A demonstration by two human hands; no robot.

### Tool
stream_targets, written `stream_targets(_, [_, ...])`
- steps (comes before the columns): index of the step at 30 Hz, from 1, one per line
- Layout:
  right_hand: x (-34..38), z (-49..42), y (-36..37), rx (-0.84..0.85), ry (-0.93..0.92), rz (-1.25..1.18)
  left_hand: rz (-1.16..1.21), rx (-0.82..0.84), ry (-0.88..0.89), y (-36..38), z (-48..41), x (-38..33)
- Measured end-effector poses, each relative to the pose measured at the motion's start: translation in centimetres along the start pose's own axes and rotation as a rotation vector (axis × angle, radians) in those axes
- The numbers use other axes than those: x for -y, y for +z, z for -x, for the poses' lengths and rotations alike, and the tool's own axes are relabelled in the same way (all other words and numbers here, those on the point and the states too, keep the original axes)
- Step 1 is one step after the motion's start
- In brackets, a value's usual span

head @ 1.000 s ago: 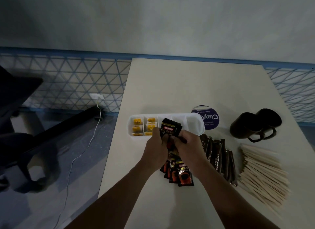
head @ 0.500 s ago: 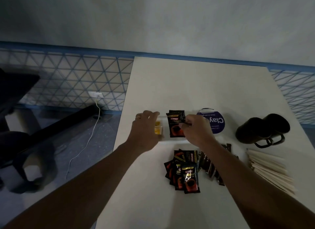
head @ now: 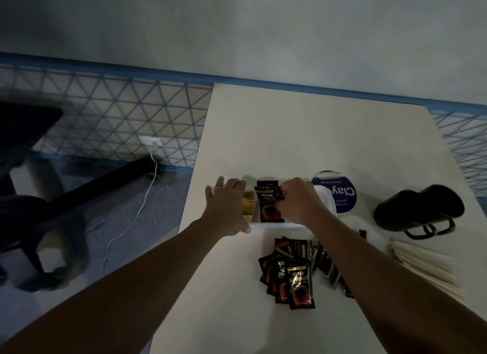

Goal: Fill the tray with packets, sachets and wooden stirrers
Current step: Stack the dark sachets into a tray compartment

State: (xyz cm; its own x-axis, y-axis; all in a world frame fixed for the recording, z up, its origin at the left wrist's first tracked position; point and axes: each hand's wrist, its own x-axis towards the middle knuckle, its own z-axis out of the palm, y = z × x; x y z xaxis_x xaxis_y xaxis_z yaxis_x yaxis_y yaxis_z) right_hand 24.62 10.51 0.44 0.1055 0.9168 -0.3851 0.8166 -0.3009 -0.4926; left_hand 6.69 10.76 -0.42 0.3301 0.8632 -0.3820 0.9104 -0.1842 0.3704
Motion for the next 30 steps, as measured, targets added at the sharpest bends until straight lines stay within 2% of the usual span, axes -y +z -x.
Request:
stream_targets(3, [0.3,-0.2,0.2,0.018,-0.036,0.038,0.018,0.002,0.001,-0.1,-0.1,0.0])
stream_targets(9, [0.2,-0.2,0.0,-0.088,-0.158,0.043,0.042,0.005,0.000,-0.2,-0.2,0.0])
stream_targets(14, [0.2,-0.3,-0.1,-0.122,-0.328,0.163,0.048,0.003,-0.002,-0.2,-0.1,0.0])
stream_targets(18, [-0.3,-0.7,0.1,-0.136,-0.392,0.221,0.054,0.010,-0.003,-0.2,-0.1,0.0])
stream_targets(21, [-0.5,-0.8,0.2,-0.139,-0.403,0.250,0.056,0.006,0.001,-0.2,-0.1,0.0])
stream_targets(26, [-0.3,-0.8,0.8,-0.115,-0.348,0.505,0.070,0.008,-0.007,-0.2,-0.1,0.0])
stream_targets(30, [0.0,-0.8,1.1,-0.137,-0.343,0.599,0.048,0.004,-0.003,-0.2,-0.1,0.1])
